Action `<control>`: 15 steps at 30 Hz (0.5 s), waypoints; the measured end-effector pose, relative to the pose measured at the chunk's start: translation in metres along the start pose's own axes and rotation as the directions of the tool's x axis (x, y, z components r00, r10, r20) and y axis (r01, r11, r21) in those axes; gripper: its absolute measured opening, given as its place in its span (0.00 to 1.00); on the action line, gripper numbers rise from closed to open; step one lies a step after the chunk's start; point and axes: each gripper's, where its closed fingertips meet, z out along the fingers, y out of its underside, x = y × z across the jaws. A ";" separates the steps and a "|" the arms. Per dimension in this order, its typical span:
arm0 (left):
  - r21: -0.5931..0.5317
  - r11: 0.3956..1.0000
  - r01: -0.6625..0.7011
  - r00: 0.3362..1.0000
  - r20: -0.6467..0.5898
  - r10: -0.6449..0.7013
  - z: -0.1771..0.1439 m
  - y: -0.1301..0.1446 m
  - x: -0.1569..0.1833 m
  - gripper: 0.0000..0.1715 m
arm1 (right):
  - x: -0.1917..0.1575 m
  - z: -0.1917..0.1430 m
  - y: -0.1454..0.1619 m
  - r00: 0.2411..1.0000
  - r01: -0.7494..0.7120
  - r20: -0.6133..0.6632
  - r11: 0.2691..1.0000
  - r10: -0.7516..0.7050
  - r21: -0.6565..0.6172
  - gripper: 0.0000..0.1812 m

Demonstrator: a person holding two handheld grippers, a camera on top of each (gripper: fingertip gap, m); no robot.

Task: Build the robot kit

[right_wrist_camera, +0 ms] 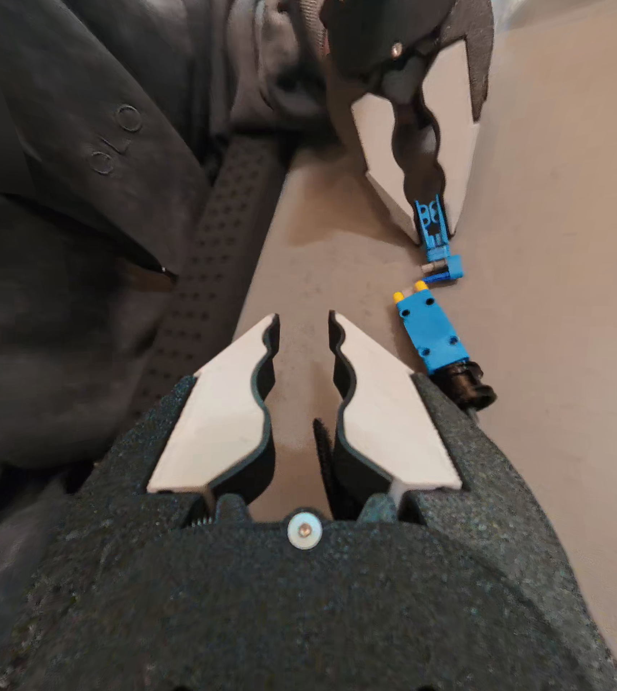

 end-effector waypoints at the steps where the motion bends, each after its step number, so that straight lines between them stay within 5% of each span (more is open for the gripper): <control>1: -0.001 1.000 -0.001 1.000 0.001 0.001 0.000 0.000 0.000 0.09 | 0.006 0.001 0.006 1.000 0.003 -0.031 1.000 -0.003 -0.003 0.14; 6: 0.000 1.000 -0.001 1.000 0.004 0.001 0.000 0.000 0.000 0.09 | 0.028 -0.004 0.013 0.977 0.056 -0.204 0.998 -0.060 -0.023 0.18; 15: 0.002 1.000 0.003 1.000 0.003 -0.003 0.000 0.000 0.000 0.09 | 0.043 0.002 0.022 0.960 0.061 -0.266 0.994 -0.082 -0.088 0.18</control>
